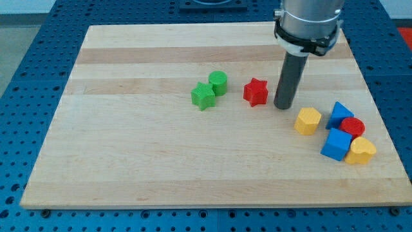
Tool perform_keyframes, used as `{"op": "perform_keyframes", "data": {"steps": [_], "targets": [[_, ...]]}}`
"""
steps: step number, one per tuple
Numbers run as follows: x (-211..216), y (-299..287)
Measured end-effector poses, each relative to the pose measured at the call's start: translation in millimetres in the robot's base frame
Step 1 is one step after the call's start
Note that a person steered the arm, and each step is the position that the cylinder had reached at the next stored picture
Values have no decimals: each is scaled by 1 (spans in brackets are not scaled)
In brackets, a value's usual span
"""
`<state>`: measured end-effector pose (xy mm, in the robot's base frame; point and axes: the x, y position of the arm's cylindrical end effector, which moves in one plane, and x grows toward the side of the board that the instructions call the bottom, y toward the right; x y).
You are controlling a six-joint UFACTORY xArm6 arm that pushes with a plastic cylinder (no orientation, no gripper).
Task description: Make a group of red and green blocks
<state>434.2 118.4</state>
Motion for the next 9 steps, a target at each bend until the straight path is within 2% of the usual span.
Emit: {"op": "perform_keyframes", "data": {"steps": [1, 3, 4, 5, 7, 8, 9], "targets": [[-16, -24], [-18, -68], [-18, -68], [-18, -33], [-39, 119], [-24, 208], [34, 223]]}}
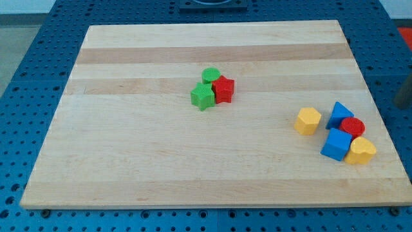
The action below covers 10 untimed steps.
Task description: Make a group of red and green blocks
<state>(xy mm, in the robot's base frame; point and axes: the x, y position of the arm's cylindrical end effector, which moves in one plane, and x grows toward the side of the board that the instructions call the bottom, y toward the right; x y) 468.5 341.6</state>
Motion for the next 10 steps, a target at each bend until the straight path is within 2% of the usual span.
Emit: {"op": "perform_keyframes", "data": {"steps": [1, 3, 6, 7, 9, 10], "targets": [[41, -16], [39, -95], [39, -158], [39, -197], [77, -223], [79, -253]]}}
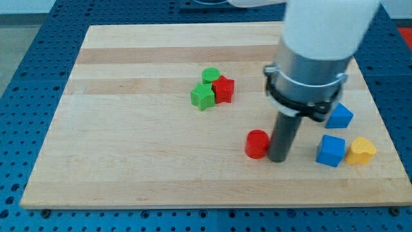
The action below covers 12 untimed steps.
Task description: Make a group of red and green blocks
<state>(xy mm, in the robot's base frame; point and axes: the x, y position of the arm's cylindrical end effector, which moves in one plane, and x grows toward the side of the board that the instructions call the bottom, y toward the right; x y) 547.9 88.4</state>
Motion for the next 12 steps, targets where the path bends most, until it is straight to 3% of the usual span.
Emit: {"op": "perform_keyframes", "data": {"steps": [2, 3, 6, 8, 10, 12], "targets": [[-4, -90], [-11, -95], [-42, -43], [-52, -90], [-54, -96], [-71, -35]]}}
